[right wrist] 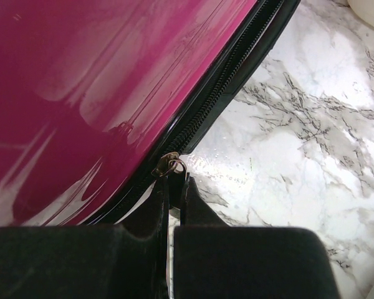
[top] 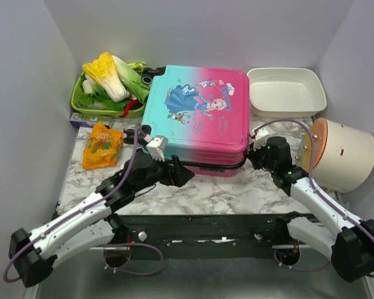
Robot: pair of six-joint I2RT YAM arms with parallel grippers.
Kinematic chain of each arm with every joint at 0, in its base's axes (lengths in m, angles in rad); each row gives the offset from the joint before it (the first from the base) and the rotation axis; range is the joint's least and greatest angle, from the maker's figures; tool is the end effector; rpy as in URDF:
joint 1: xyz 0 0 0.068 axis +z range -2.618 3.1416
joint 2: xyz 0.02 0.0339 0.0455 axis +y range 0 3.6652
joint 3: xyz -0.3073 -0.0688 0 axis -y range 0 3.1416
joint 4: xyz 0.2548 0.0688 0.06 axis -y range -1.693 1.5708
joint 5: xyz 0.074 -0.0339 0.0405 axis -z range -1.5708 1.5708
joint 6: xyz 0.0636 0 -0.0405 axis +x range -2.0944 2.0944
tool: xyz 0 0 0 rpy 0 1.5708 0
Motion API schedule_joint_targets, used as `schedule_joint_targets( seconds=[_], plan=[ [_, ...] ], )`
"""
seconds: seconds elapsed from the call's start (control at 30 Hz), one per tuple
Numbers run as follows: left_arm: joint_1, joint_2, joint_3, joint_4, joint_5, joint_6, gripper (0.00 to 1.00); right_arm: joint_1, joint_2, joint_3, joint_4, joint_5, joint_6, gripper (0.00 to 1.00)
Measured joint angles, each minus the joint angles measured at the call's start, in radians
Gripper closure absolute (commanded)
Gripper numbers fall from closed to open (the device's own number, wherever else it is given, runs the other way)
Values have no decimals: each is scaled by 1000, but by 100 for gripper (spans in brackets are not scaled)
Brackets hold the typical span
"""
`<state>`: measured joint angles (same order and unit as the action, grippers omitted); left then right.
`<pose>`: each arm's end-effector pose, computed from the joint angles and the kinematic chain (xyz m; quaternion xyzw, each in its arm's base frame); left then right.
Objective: Open, take out, and arrange the luggage
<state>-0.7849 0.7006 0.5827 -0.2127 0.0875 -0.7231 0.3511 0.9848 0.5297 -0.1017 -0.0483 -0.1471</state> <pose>0.1199 -0.1277 0.2966 0.0505 0.8119 -0.4234 0.3988 0.2074 0.0793 0.2387 -0.2268 0.8441 0.0704 0.4807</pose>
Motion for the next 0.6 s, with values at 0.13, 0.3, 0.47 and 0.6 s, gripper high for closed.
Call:
schedule_joint_targets(
  seconds=[0.13, 0.3, 0.47, 0.6],
  plan=[
    [-107, 180, 37, 107, -4, -6, 1, -3, -17, -20, 20, -6, 9, 99],
    [-246, 425, 167, 259, -41, 19, 1, -4, -42, -37, 23, -31, 43, 99],
    [-272, 604, 294, 325, -111, 45, 1, -3, -92, -47, -27, -66, 89, 99],
    [-298, 657, 312, 369, -149, 56, 1, -3, -141, -47, -85, -89, 123, 99]
  ],
)
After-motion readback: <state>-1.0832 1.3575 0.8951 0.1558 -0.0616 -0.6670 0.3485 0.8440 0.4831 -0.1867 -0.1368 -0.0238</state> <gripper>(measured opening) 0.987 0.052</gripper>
